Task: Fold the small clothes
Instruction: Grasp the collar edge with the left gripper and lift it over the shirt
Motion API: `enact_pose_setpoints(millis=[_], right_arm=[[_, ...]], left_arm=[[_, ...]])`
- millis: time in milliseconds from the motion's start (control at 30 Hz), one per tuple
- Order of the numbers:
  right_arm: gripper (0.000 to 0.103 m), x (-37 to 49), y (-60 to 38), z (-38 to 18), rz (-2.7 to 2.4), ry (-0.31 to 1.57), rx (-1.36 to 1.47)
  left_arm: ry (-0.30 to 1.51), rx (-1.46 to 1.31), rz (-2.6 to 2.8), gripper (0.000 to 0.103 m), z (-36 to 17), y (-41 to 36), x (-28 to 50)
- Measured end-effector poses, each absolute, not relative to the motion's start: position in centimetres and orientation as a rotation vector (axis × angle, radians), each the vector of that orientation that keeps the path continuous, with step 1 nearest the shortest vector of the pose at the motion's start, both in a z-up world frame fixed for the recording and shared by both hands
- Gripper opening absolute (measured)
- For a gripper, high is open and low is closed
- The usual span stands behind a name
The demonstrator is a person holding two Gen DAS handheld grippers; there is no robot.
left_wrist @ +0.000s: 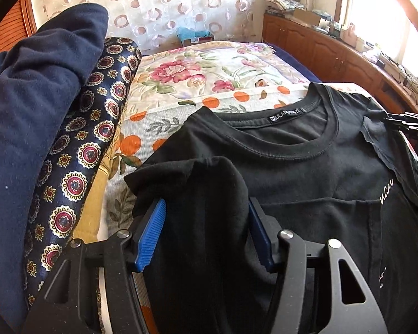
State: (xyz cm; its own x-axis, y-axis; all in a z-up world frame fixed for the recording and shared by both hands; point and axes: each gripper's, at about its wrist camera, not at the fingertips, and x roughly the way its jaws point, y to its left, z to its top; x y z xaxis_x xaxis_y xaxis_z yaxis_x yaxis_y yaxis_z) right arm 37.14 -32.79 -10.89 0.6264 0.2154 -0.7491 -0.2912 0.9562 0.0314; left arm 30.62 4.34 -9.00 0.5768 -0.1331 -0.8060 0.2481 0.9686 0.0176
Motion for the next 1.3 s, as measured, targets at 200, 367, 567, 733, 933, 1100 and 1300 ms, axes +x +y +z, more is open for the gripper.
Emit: enact_pose_setpoints(millis=[200, 367, 567, 733, 933, 1100, 1300], right_arm=[[0.042, 38.1, -32.8, -11.0, 0.303, 0.847, -0.077], [0.042, 38.7, -32.3, -11.1, 0.301, 0.845, -0.091], [0.041, 39.4, -31.7, -11.2, 0.318, 0.847, -0.118], [0.007, 39.4, -31.4, -10.8, 0.362, 0.862, -0.11], [0.006, 35.6, -31.9, -7.6, 0.392, 0.754, -0.075], [0.006, 30.4, -32.6, -5.8, 0.404, 0.683, -0.077], [0.006, 24.1, -33.0, -5.2, 0.401, 0.636, -0.103]], left_arm=[[0.916, 0.104, -0.233, 0.022, -8.8, 5.3, 30.6], [0.882, 0.097, -0.25, 0.01, -7.8, 5.4, 30.1], [0.83, 0.089, -0.268, 0.008, -5.3, 5.5, 29.1], [0.789, 0.087, -0.275, 0.008, -3.4, 5.6, 28.2], [0.729, 0.074, -0.293, 0.007, -0.7, 5.8, 25.3], [0.696, 0.07, -0.306, 0.007, 0.5, 6.1, 21.8], [0.658, 0.065, -0.335, 0.007, 1.5, 6.4, 16.7]])
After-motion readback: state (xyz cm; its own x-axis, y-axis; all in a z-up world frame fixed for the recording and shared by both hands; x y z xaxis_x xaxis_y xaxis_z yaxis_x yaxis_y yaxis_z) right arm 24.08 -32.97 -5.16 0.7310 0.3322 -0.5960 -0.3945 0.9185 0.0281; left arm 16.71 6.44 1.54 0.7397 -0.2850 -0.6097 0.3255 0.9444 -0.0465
